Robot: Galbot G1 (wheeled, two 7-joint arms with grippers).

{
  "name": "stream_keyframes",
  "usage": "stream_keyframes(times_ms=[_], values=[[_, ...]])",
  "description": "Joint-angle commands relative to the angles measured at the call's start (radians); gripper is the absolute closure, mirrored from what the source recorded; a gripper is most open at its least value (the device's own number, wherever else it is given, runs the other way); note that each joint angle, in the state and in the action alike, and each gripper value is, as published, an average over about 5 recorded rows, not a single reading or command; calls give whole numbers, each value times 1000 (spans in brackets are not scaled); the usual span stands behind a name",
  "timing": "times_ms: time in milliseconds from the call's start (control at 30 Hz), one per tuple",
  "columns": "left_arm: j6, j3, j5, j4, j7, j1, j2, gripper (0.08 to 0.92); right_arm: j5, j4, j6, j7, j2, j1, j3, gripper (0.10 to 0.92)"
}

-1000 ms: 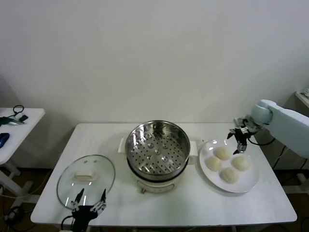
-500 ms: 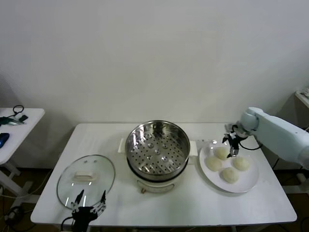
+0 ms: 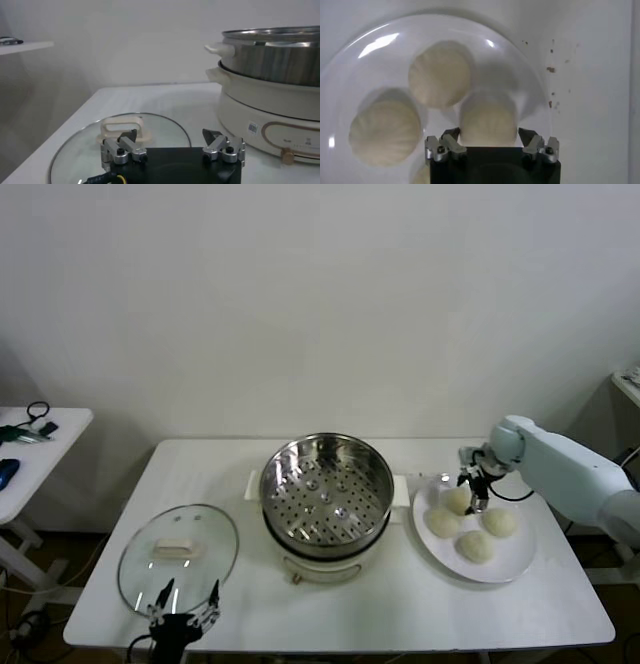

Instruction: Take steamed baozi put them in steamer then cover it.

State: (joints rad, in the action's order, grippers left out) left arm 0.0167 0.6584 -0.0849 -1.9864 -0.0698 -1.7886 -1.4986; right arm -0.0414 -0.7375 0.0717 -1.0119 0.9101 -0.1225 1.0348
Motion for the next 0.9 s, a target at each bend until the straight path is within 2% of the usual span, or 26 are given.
stream_keyframes(times_ms=[33,300,433,600,767,900], values=[[1,-1,1,0,0,0,0,177,13,16,1,7,10,12,-15,327],[0,-2,9,-10,1,-9,0,177,-34,-72,-39,-15,-22,-89,48,363],[-1,-2,12,-17,1,-16,3,177,-110,-183,-107,-27,-48,-335,240,364],[-1,-5,18,-32,2,-27,10,177,-250,-293,-244,-58,3,-695,440,362],[0,-2,20,-44,2,-32,14,177,-315,-480,-419,-87,101,-918,517,363],[0,1,20,-49,5,-37,14,177,-262,-685,-509,-63,171,-966,523,364]])
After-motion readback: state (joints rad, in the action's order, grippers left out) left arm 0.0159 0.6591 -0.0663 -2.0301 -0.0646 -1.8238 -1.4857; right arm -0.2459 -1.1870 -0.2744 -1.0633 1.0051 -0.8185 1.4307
